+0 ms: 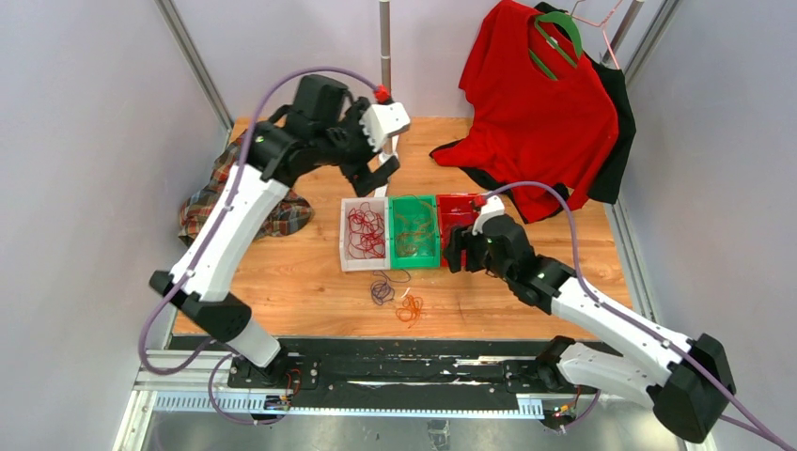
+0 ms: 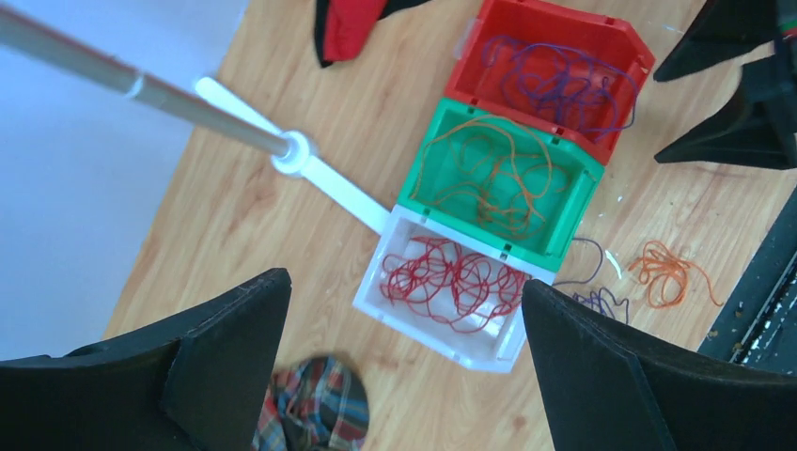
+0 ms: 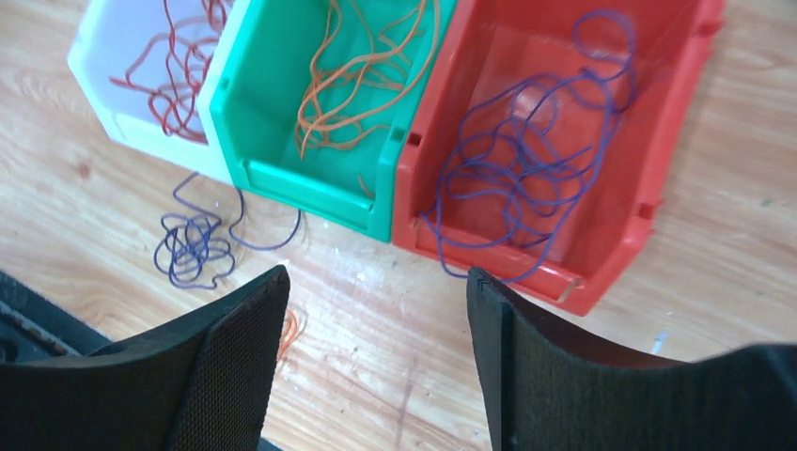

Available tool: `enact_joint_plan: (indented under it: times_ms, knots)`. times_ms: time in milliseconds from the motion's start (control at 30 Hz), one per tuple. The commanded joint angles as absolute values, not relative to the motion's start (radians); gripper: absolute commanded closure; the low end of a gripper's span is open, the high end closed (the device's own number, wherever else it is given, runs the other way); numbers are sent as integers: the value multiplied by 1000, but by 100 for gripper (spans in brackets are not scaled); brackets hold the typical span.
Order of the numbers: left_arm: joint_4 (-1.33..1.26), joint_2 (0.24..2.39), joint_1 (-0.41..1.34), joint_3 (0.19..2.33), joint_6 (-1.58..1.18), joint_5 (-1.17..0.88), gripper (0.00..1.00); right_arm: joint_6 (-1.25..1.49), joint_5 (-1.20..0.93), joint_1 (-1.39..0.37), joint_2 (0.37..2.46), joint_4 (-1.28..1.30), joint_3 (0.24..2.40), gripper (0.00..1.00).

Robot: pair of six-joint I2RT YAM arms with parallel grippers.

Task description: Untangle the cables

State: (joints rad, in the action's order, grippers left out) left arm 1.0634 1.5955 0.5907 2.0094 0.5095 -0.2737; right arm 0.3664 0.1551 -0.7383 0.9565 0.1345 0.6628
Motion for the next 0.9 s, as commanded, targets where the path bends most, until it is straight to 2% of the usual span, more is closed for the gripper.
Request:
enact_joint_plan:
  times_ms: [0,233,433,733,767,867]
  knots:
    - [1177,1505,570,1997,473,-205,2,374,17,-754,1039,164,713,30]
    - [1183,1422,532,1832,431,-179,2,420,-74,-862,1167,93,714,30]
    - [1182,1407,521,1799,422,-167,2,454,-71,-978,1323,57,717,32]
    - [1183,1395,520,1790,423,-184,2,491,-17,-1021,1481,76,760,47]
    - [1183,1394,521,1788,424,-187,2,490,-13,-1022,1492,73,766,50]
    - [1183,1388,520,1780,429,-190,2,488,-1,-1023,1521,74,782,66]
